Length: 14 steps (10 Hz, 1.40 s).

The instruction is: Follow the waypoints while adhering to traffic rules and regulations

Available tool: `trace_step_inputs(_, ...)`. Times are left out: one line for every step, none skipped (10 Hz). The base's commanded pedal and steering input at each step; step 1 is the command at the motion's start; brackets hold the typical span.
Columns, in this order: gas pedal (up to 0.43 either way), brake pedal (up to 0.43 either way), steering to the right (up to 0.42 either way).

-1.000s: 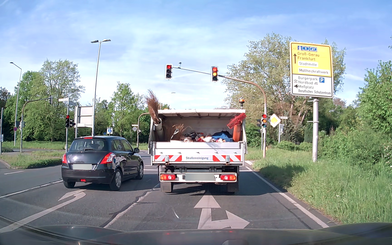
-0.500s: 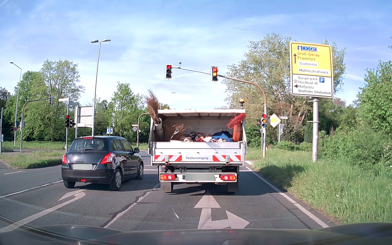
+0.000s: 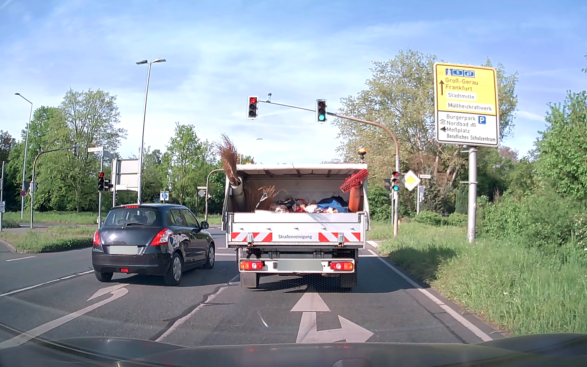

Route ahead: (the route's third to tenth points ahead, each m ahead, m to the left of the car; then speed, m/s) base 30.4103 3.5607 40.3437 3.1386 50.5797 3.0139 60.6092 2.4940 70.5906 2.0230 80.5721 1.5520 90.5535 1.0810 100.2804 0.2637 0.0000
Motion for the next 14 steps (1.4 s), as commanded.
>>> trace_step_inputs(0.000,0.183,-0.004)
trace_step_inputs(0.000,0.098,-0.004)
trace_step_inputs(0.000,0.037,-0.004)
trace_step_inputs(0.000,0.000,-0.004)
trace_step_inputs(0.000,0.000,-0.004)
trace_step_inputs(0.000,0.000,-0.004)
trace_step_inputs(0.000,0.000,-0.004)
trace_step_inputs(0.000,0.000,-0.004)
trace_step_inputs(0.000,0.000,-0.004)
trace_step_inputs(0.000,0.000,-0.004)
trace_step_inputs(0.000,0.000,-0.004)
trace_step_inputs(0.000,0.000,-0.004)
trace_step_inputs(0.000,0.000,-0.004)
trace_step_inputs(0.000,0.000,-0.004)
